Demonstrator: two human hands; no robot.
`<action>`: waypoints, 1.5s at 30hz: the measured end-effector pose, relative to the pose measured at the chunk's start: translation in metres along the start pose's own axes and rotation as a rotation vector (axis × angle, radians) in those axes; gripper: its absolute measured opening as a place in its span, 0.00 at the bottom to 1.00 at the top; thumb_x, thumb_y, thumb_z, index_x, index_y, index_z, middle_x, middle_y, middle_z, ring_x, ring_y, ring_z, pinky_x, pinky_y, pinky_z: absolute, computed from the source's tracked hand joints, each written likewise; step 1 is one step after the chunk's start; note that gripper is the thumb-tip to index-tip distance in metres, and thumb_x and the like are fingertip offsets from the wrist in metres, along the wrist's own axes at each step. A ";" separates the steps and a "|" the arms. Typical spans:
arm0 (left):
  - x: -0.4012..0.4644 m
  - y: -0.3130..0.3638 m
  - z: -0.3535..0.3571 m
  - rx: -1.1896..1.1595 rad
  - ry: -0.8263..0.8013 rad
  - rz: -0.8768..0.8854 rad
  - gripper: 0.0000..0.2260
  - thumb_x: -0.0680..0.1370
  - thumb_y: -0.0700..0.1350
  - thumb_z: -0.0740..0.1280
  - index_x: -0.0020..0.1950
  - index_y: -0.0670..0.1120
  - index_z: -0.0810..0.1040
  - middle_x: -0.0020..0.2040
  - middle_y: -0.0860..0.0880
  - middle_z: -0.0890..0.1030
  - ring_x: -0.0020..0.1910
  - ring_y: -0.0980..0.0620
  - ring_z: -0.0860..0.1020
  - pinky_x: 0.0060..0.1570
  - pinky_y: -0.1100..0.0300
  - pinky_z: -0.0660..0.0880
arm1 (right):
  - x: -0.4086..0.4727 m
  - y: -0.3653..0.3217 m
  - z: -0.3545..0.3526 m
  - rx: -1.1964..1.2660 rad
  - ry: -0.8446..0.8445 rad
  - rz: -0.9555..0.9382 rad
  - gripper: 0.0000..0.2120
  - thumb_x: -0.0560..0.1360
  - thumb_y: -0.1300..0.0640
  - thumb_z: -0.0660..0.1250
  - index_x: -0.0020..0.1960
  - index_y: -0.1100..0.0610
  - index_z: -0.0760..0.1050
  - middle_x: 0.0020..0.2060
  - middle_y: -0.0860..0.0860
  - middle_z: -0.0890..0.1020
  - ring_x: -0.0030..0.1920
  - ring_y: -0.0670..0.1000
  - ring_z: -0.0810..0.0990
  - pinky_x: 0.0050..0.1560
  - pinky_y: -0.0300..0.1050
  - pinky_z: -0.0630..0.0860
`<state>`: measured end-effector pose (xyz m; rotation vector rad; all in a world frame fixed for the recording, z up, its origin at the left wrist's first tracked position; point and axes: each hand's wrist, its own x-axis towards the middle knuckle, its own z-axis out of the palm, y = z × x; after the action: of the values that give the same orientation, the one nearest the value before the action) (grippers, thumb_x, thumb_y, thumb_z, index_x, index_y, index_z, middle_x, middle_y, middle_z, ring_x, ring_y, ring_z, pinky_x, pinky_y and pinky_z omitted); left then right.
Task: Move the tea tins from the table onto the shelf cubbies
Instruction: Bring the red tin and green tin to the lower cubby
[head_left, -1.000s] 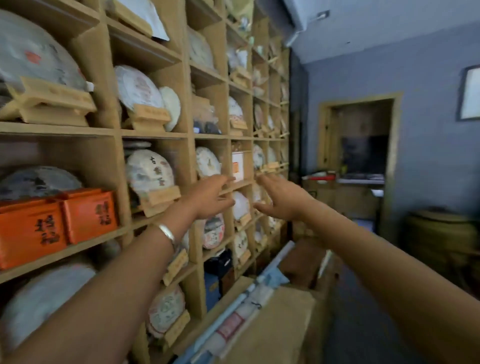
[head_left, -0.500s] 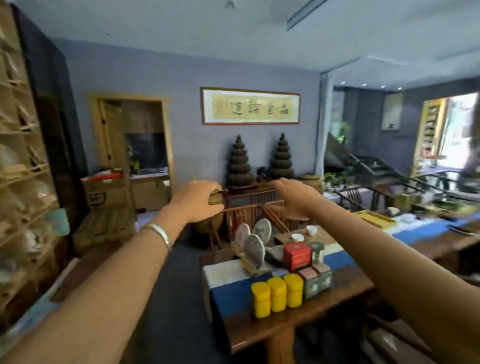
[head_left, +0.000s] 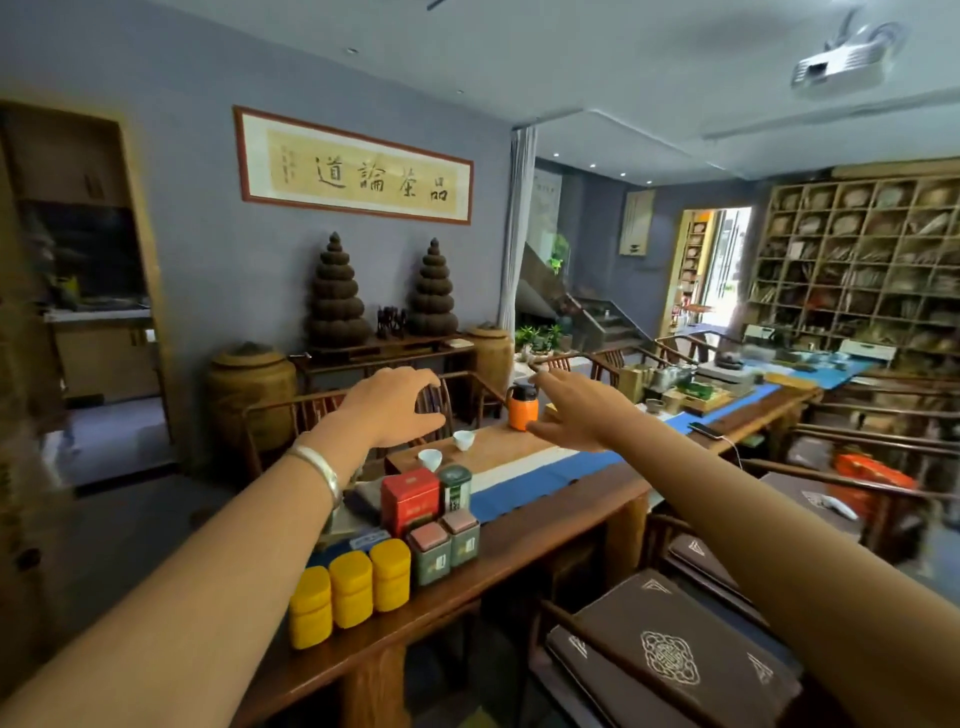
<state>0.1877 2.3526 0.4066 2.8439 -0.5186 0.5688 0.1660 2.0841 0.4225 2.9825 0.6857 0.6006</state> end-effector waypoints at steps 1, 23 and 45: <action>0.006 0.000 0.009 0.001 -0.014 -0.008 0.25 0.73 0.59 0.67 0.68 0.56 0.69 0.65 0.49 0.74 0.62 0.46 0.73 0.55 0.48 0.74 | 0.004 0.008 0.007 0.009 -0.010 -0.005 0.26 0.75 0.44 0.66 0.67 0.57 0.66 0.61 0.56 0.75 0.53 0.54 0.76 0.43 0.45 0.68; 0.157 -0.124 0.173 -0.101 -0.169 -0.136 0.24 0.70 0.61 0.68 0.65 0.58 0.71 0.63 0.52 0.76 0.61 0.49 0.74 0.52 0.52 0.72 | 0.220 0.061 0.199 0.093 -0.151 -0.160 0.27 0.76 0.41 0.63 0.68 0.55 0.65 0.60 0.54 0.74 0.57 0.55 0.75 0.44 0.46 0.72; 0.206 -0.186 0.332 -0.197 -0.397 -0.549 0.48 0.62 0.62 0.76 0.76 0.56 0.57 0.75 0.51 0.62 0.72 0.48 0.62 0.68 0.50 0.64 | 0.354 0.136 0.404 0.266 -0.492 -0.421 0.36 0.72 0.43 0.69 0.73 0.55 0.60 0.67 0.55 0.72 0.64 0.58 0.71 0.62 0.56 0.72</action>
<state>0.5467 2.3776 0.1665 2.7276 0.1578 -0.1386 0.6668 2.1368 0.1913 2.8685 1.3570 -0.2573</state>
